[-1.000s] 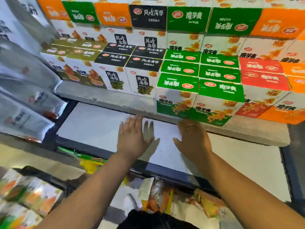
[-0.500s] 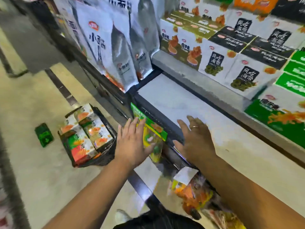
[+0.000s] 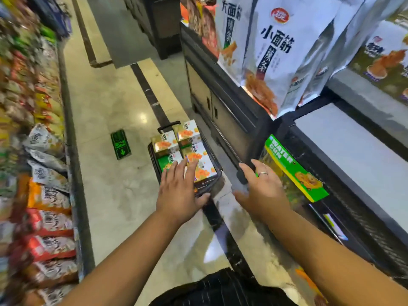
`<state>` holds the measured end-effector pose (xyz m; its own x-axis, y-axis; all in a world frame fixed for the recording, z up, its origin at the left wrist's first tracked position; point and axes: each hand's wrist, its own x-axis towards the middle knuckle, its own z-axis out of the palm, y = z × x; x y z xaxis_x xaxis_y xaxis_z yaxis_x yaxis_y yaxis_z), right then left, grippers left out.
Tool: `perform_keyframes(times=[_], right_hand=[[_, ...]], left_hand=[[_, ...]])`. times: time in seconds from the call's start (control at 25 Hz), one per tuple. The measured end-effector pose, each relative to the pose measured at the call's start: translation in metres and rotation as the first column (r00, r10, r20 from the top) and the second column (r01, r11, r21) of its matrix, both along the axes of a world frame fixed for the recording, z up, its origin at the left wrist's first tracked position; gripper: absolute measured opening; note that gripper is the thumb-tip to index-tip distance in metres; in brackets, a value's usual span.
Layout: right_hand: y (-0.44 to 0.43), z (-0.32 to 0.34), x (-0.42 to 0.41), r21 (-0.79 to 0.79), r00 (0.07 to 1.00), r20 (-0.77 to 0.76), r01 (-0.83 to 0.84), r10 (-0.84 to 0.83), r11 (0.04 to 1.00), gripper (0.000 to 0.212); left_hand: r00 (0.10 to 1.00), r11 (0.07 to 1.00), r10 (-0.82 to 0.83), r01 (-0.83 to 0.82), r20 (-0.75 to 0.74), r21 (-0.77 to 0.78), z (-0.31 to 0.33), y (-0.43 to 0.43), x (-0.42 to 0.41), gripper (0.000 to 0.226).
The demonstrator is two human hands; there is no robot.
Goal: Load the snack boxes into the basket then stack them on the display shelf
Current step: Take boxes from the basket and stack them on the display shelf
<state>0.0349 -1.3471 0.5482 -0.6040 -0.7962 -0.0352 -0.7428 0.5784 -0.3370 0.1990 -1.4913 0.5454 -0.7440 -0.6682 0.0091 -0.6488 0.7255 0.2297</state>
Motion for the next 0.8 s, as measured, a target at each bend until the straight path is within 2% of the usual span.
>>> perform_keyframes(times=[0.12,0.28,0.56,0.8], right_hand=[[-0.039,-0.005,0.024,0.019,0.998,0.017,-0.06,0.06,0.998,0.074],[-0.087,-0.016,0.027,0.156,0.995,0.026,-0.096,0.093,0.983,0.079],[-0.178,-0.075,-0.017,0.301,0.97,0.19,-0.204,0.152,0.932,0.079],[-0.254,-0.143,-0.068,0.402,0.929,0.35,-0.263,0.118,0.877,0.081]], left_hand=[[1.0,1.0,0.026,-0.026,0.015,0.015,-0.006,-0.038,0.03,0.092],[0.998,0.994,0.068,-0.069,0.019,0.088,-0.023,-0.077,0.042,0.091],[0.981,0.959,0.179,-0.191,0.074,0.209,-0.066,-0.145,0.022,0.09],[0.932,0.873,0.299,-0.354,0.205,0.336,-0.133,-0.207,-0.016,0.09]])
